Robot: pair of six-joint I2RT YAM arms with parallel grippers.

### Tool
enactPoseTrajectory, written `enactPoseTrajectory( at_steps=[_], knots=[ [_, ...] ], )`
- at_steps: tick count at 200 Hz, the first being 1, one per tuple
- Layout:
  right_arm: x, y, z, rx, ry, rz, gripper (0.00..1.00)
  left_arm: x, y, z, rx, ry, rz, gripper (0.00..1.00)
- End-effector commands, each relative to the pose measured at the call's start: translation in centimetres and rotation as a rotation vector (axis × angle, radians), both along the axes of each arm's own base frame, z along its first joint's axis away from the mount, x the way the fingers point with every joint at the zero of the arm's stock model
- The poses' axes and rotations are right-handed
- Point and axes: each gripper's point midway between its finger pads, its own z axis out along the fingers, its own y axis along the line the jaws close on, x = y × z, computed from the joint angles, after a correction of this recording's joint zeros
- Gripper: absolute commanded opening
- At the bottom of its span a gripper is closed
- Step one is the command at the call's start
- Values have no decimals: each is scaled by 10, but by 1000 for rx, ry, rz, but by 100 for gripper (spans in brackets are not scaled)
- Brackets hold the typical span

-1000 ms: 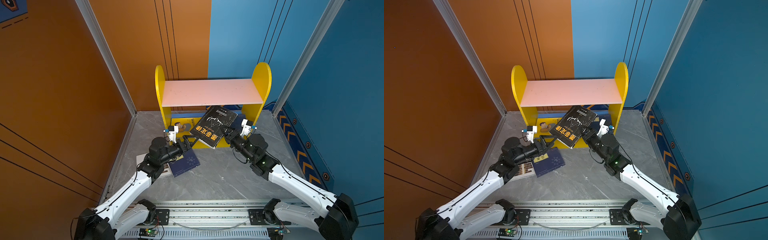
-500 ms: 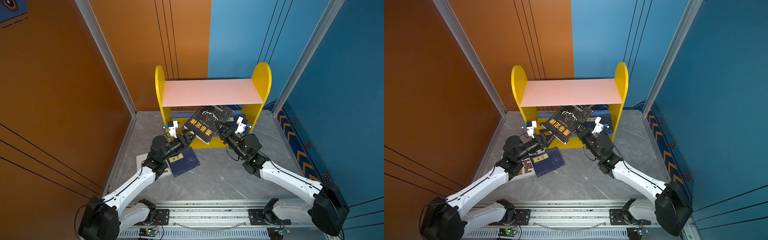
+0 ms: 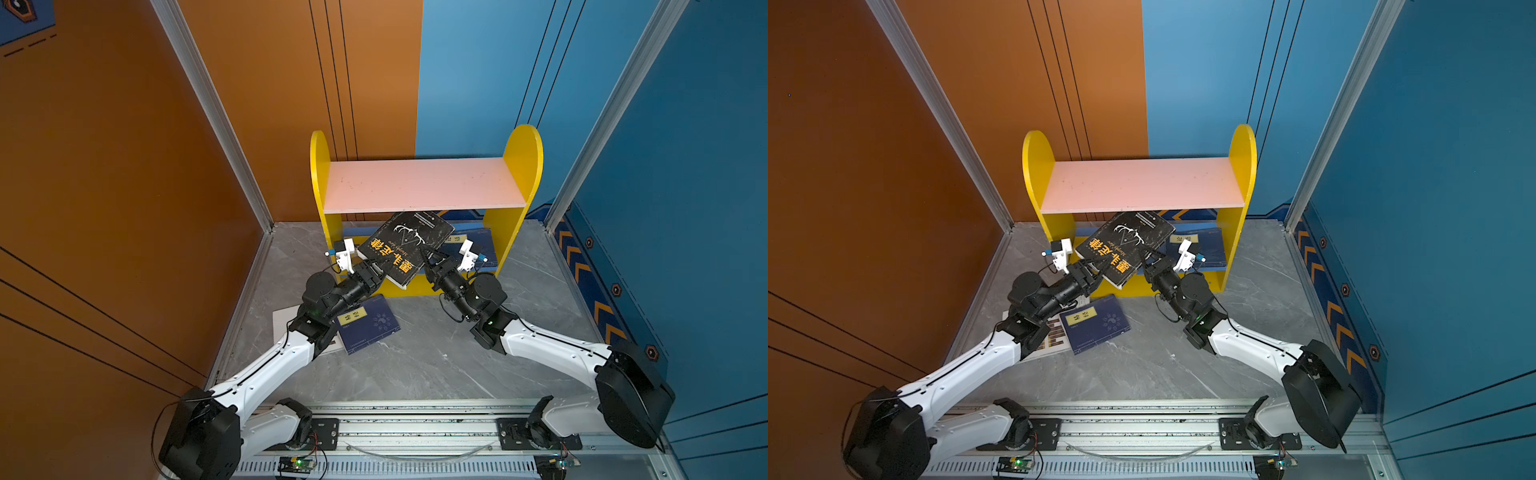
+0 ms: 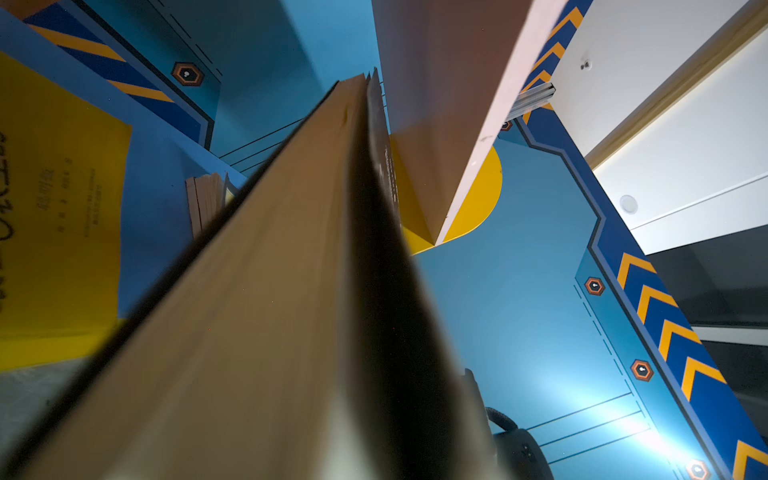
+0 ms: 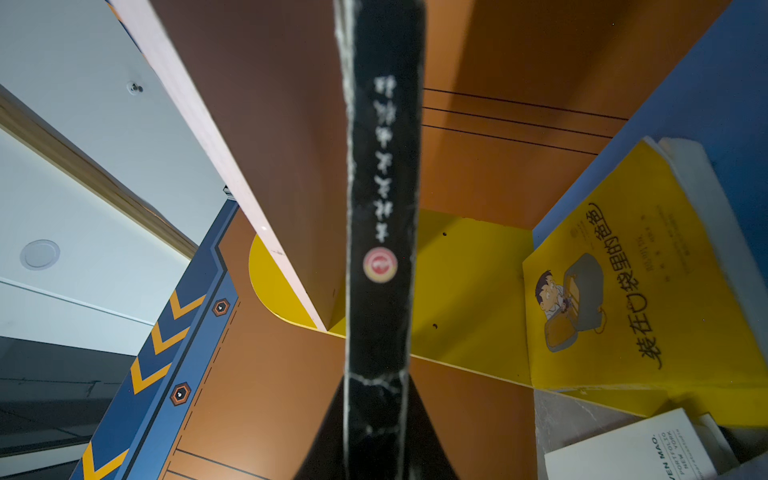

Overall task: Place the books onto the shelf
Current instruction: 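Lift the black book with both grippers and carry it toward the blue shelf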

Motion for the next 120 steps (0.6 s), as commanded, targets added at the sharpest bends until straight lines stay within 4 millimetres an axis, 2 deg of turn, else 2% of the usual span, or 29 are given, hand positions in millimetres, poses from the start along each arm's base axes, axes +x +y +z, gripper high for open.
enactPoseTrajectory(
  at_steps=[1,27,43,46,55,72,89,120],
  knots=[
    [-8,-5,27,65,-70,13,24,1,5,8,-8,-41,12,26],
    [-9,0,21,-10,-52,50,41,1,9,8,2,-28,-17,12],
    [-11,10,19,-69,-42,130,59,-1,11,10,22,-30,-48,5],
    [-4,3,17,-85,-35,122,63,-1,12,11,25,-29,-51,5],
    [-3,5,13,-139,-23,166,74,-4,13,11,46,-24,-78,4],
    [-4,4,5,-240,-5,242,83,-8,16,6,118,8,-133,3],
    [-6,-7,-2,-322,10,293,91,-16,22,3,190,14,-166,2],
    [-14,-32,-12,-406,36,380,94,-26,40,9,239,-14,-183,2]
  ],
)
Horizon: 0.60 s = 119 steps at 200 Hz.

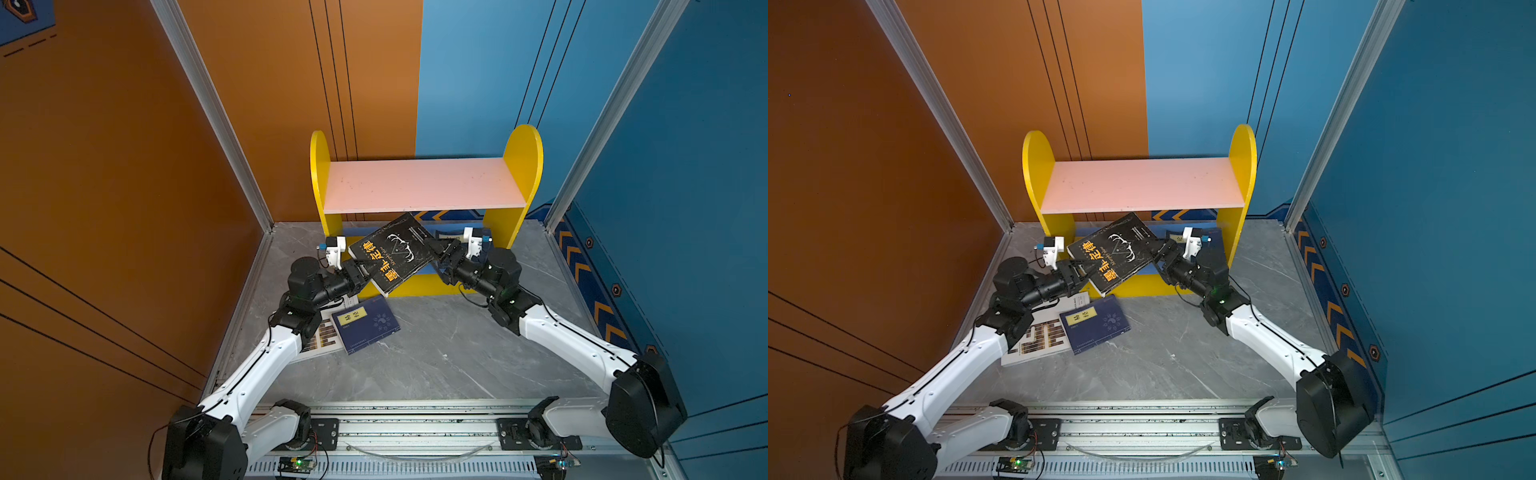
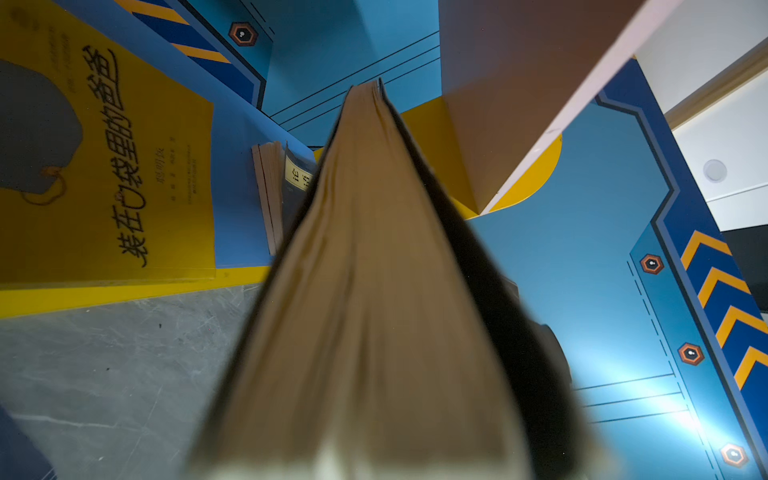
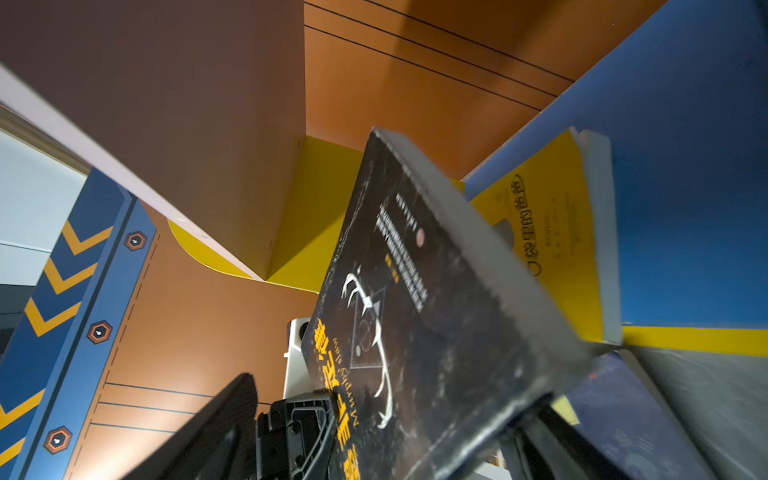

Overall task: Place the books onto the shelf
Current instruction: 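Hold the black book with both grippers and lower it toward the shelf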

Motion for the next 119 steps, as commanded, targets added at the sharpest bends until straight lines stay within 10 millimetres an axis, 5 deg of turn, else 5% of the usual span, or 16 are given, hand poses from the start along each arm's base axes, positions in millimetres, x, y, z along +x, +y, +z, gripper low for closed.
enactPoseTrajectory(
  at_steps=[1,33,119],
  knots=[
    [-26,-8,4,-89,-17,156,94,-24,4,24,53,-103,-103,1],
    [-34,-21,5,-76,-20,255,94,-29,10,26,41,-102,-159,1],
    [-43,-15,-21,-120,7,377,86,-33,-1,40,-34,-128,-281,1]
  ],
)
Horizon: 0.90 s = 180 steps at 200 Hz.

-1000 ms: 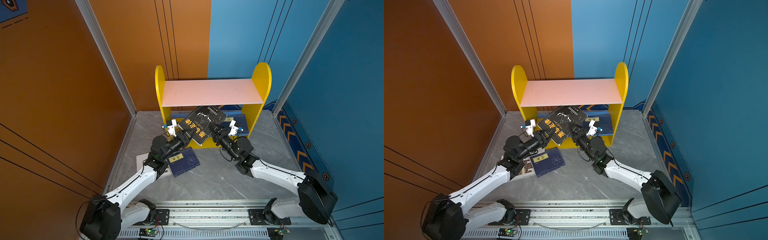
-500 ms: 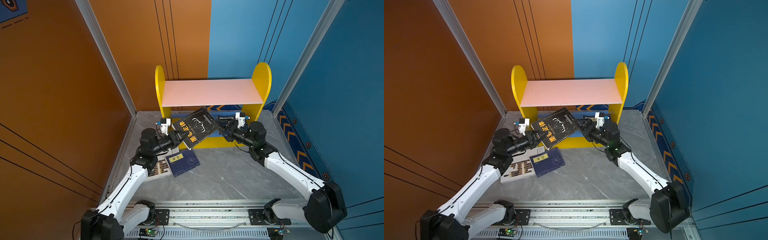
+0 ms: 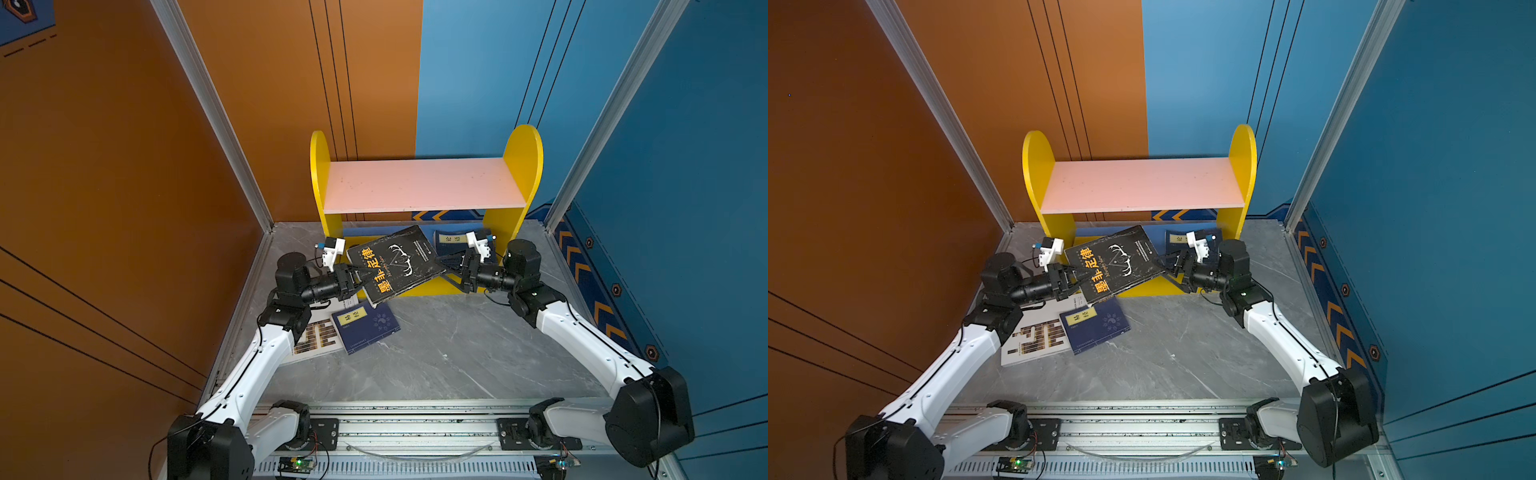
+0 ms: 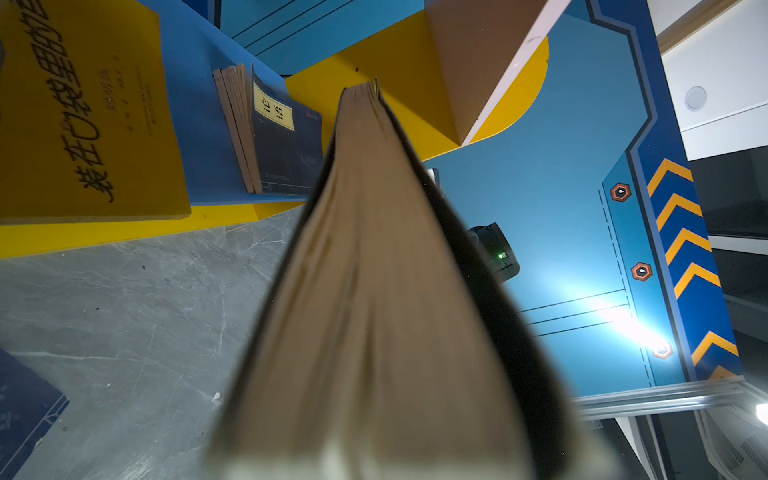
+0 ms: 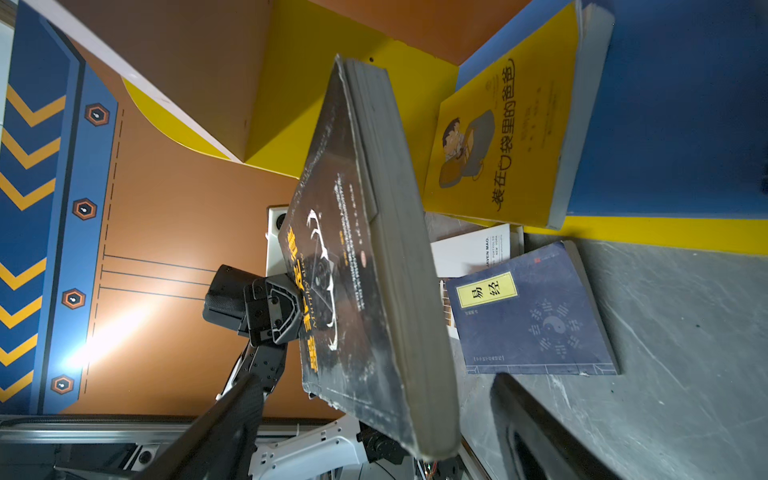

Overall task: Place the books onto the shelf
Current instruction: 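Hold the black book with both grippers and lower it toward the shelf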

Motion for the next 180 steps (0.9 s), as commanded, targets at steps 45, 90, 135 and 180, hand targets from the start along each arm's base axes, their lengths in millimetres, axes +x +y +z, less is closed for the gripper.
enactPoseTrajectory(
  at_steps=[45,90,135,180],
  knots=[
    [-10,16,16,39,-63,111,78,-11,-9,40,-40,-151,-98,2],
    [-10,19,21,69,-66,131,61,-12,-11,41,-36,-167,-110,1],
    [-9,20,27,100,-70,138,41,-7,-12,33,-33,-150,-117,2],
    [-8,21,20,106,-43,129,28,3,-12,36,-36,-165,-103,3]
  ],
)
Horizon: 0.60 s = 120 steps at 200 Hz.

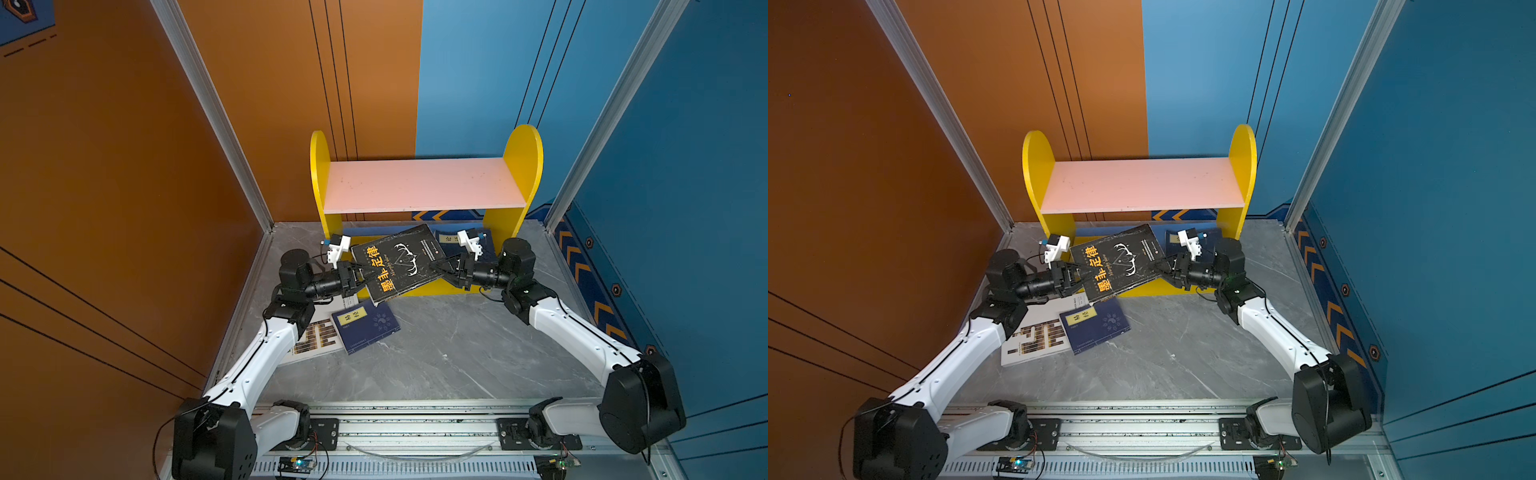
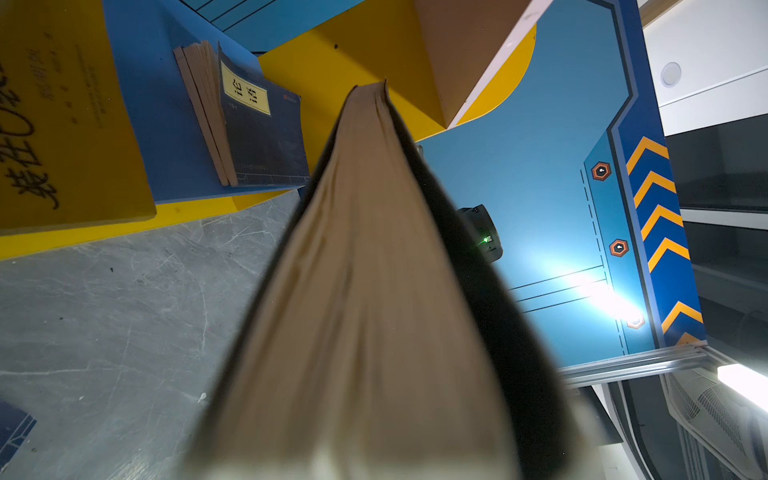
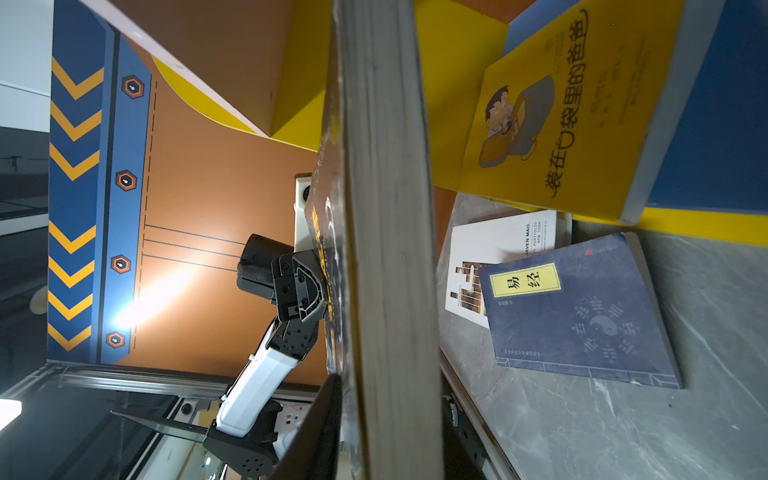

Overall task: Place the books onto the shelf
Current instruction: 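Hold the black book with both grippers and lower it toward the shelf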

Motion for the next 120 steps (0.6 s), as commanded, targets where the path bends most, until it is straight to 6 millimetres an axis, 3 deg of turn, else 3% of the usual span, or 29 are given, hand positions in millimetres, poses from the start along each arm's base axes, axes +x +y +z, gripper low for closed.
enactPoseTrajectory(
  at_steps=[1,25,56,77,89,113,116,120],
  knots=[
    [-4,3,10,29,-40,26,28,1,-2,35,-17,-149,-24,3],
    [-4,2,6,39,-25,12,23,11,0,35,-11,-146,3,6],
    [0,-1,0,33,-9,-37,15,32,12,14,97,-79,136,14],
    [5,-4,-3,31,4,-75,12,39,21,9,151,-67,206,26],
    [7,-6,-2,29,1,-99,13,40,30,10,188,-76,257,41],
    [11,-11,1,25,-19,-147,12,39,54,5,299,-77,376,60],
    [12,-11,2,24,-25,-153,12,40,58,17,303,-108,399,62],
    [14,-13,3,23,-29,-165,12,39,64,13,327,-85,426,64]
  ],
)
